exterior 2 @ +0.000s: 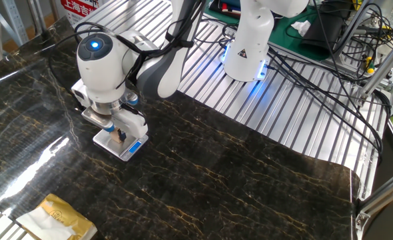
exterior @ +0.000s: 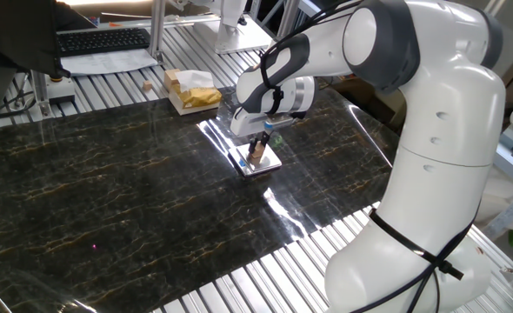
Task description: Place the block on the scale
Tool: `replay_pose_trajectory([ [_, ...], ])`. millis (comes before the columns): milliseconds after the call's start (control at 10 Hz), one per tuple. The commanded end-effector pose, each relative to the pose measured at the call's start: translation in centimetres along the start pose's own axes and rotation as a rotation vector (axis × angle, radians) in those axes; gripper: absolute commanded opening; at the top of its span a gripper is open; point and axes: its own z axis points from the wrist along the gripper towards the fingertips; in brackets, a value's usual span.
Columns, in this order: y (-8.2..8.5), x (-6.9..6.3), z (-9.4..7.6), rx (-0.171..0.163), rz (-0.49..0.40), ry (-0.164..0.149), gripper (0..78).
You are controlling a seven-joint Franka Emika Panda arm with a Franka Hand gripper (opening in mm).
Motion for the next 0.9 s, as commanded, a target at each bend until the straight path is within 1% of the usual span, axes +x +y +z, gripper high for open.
replay_pose_trajectory([
  [100, -0.02, -0.08, -0.17, 0.004, 0.000, -0.004, 1.1],
  [900, -0.02, -0.10, -0.03, 0.009, 0.007, 0.000, 1.1],
])
